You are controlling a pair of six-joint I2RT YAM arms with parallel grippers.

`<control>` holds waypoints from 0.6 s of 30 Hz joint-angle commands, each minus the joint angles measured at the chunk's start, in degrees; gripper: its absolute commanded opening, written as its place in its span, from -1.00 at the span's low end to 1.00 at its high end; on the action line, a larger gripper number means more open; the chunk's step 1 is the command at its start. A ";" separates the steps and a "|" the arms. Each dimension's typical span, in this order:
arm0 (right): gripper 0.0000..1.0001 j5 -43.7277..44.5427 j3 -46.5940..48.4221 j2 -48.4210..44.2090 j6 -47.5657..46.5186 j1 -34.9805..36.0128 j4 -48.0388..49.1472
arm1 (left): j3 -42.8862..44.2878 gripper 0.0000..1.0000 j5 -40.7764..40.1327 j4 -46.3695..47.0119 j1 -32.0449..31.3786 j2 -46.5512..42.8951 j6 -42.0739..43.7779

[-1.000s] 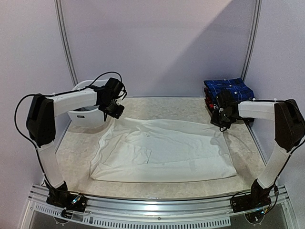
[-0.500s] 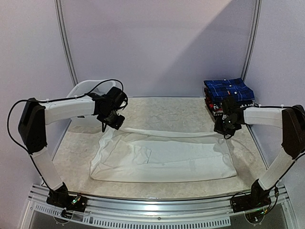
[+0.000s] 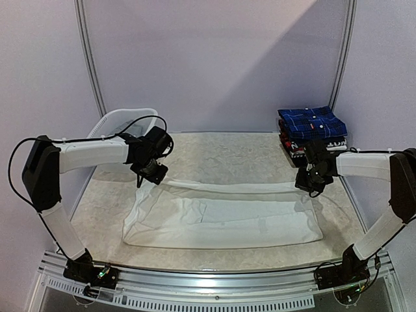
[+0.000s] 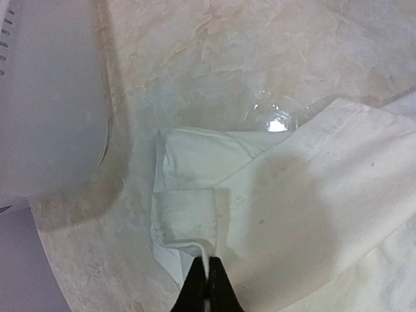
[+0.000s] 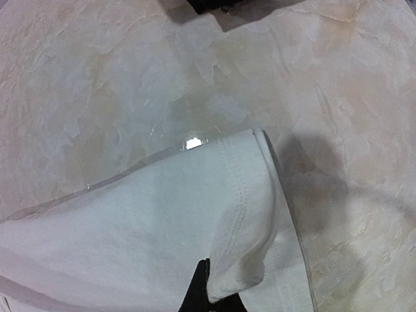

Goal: Fold and stack the mixed laundry pile
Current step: Fold the 1/3-folded T-shirt at the center of the board.

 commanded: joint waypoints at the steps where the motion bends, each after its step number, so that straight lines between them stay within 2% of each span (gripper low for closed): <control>1: -0.99 0.85 -1.07 -1.16 0.11 -0.29 -0.35 | -1.15 -1.00 -1.29 -0.20 -1.18 -2.38 -1.23; 18: -0.98 -0.50 -4.68 -2.36 0.14 -0.19 -0.17 | -6.81 -1.00 -3.48 -5.29 -4.85 -8.04 -6.48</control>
